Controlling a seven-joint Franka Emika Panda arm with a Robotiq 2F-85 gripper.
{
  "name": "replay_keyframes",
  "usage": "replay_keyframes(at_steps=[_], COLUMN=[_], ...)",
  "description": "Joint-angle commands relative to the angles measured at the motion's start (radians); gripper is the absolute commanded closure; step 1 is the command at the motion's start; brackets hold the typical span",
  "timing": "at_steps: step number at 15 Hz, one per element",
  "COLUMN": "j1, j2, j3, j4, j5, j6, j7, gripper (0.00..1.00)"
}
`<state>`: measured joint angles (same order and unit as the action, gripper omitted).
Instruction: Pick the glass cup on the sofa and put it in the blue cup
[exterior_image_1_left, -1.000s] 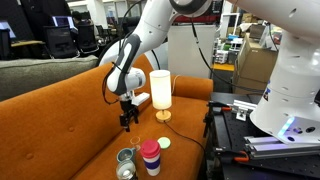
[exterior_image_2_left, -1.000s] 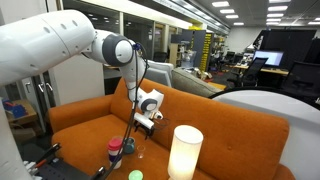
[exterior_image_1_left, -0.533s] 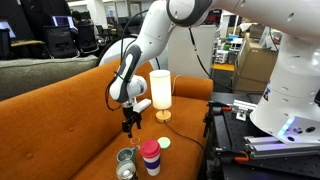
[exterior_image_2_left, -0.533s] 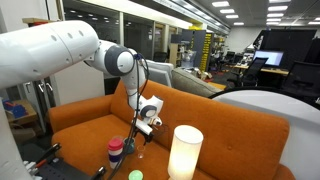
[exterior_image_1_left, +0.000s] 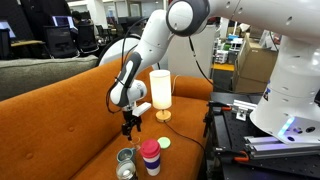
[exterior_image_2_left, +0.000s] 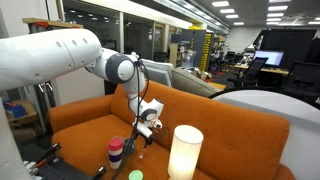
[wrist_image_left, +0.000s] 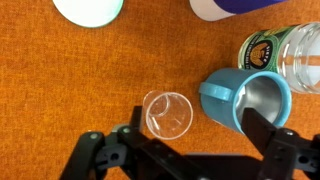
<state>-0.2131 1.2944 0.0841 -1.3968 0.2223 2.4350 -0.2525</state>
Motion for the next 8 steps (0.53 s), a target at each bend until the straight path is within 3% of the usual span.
replay_keyframes(at_steps=[1,8], j1=[-0.009,0.006], j2=[0.005,0.046], j3=[0.010,-0.011], j4=[0.007,0.047], j5=[-0.018,-0.022], j6=[-0.002,-0.010], j7=[0.009,0.057], gripper=[0.00,0.00])
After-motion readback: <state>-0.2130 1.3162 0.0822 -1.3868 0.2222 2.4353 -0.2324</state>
